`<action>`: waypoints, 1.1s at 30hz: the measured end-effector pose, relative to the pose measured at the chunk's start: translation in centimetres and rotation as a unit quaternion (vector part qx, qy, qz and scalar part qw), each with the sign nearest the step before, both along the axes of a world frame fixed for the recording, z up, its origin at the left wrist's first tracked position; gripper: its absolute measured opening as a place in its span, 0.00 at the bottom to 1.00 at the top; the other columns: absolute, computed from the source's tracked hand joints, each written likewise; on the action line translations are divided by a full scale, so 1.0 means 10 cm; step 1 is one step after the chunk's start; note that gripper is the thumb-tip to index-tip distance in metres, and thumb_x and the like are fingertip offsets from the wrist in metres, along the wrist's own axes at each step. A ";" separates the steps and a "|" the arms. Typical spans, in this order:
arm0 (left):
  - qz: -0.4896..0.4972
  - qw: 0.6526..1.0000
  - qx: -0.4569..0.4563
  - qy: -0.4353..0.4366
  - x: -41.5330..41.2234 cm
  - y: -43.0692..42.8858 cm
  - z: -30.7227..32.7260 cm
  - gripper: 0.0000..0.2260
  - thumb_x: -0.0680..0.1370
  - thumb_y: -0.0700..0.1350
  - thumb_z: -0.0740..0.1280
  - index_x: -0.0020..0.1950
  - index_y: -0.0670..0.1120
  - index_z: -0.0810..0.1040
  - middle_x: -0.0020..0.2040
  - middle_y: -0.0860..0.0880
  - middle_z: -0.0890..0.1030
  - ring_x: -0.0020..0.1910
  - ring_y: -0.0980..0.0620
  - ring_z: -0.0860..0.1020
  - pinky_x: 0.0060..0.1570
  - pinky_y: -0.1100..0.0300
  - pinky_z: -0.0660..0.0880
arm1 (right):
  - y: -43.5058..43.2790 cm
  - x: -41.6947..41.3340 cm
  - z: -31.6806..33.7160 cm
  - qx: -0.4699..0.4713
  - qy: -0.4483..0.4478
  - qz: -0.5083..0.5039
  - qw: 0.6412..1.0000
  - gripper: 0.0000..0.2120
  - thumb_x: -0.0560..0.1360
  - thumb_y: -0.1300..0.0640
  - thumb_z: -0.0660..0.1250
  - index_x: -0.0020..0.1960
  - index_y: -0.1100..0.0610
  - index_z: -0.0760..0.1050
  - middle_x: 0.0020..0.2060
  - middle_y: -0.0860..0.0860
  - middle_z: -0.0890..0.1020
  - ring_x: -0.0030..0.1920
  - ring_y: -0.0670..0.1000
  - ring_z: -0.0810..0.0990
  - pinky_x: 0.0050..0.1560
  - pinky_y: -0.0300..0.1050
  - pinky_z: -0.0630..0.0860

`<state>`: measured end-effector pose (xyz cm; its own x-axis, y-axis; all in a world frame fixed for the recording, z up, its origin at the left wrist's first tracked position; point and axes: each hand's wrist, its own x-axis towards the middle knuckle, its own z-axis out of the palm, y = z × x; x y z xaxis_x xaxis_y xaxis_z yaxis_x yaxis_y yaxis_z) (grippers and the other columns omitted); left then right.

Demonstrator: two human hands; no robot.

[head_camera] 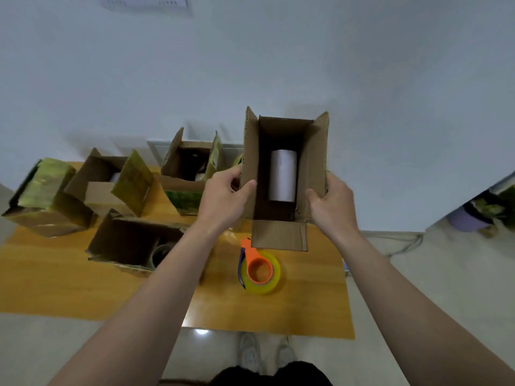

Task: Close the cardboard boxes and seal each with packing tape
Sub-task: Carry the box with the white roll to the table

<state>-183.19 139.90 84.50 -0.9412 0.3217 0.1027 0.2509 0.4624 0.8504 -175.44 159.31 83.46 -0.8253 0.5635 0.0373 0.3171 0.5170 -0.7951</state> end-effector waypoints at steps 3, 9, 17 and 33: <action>-0.029 0.999 -0.021 -0.008 -0.03 0.04 -0.03 0.07 0.83 0.50 0.69 0.59 0.57 0.84 0.49 0.50 0.87 0.48 0.45 0.84 0.50 0.42 0.83 | 0.02 0.05 -0.09 -0.004 -0.008 -0.028 1.000 0.11 0.78 0.58 0.68 0.43 0.63 0.68 0.34 0.55 0.73 0.35 0.58 0.72 0.39 0.58 0.73; -0.022 0.999 -0.033 0.018 -0.03 -0.19 0.08 0.07 0.84 0.47 0.68 0.59 0.56 0.82 0.49 0.61 0.84 0.46 0.68 0.80 0.47 0.67 0.77 | -0.18 -0.04 -0.13 -0.024 0.019 -0.008 0.999 0.07 0.79 0.59 0.68 0.49 0.62 0.74 0.40 0.57 0.79 0.41 0.60 0.77 0.41 0.50 0.71; 0.016 0.999 -0.030 0.033 -0.22 -0.91 0.24 0.09 0.83 0.48 0.68 0.57 0.64 0.78 0.47 0.59 0.84 0.48 0.67 0.80 0.46 0.66 0.79 | -0.87 -0.38 -0.06 -0.047 0.038 0.037 0.997 0.21 0.81 0.55 0.67 0.72 0.60 0.72 0.56 0.57 0.83 0.44 0.52 0.83 0.52 0.49 0.79; 0.038 0.997 0.062 -0.007 -1.75 -3.18 0.29 0.07 0.81 0.45 0.68 0.53 0.56 0.85 0.46 0.50 0.86 0.47 0.41 0.82 0.49 0.40 0.82 | -3.24 -1.85 0.26 -0.047 0.047 0.017 0.998 0.15 0.80 0.57 0.67 0.65 0.59 0.76 0.46 0.58 0.82 0.39 0.53 0.77 0.49 0.56 0.81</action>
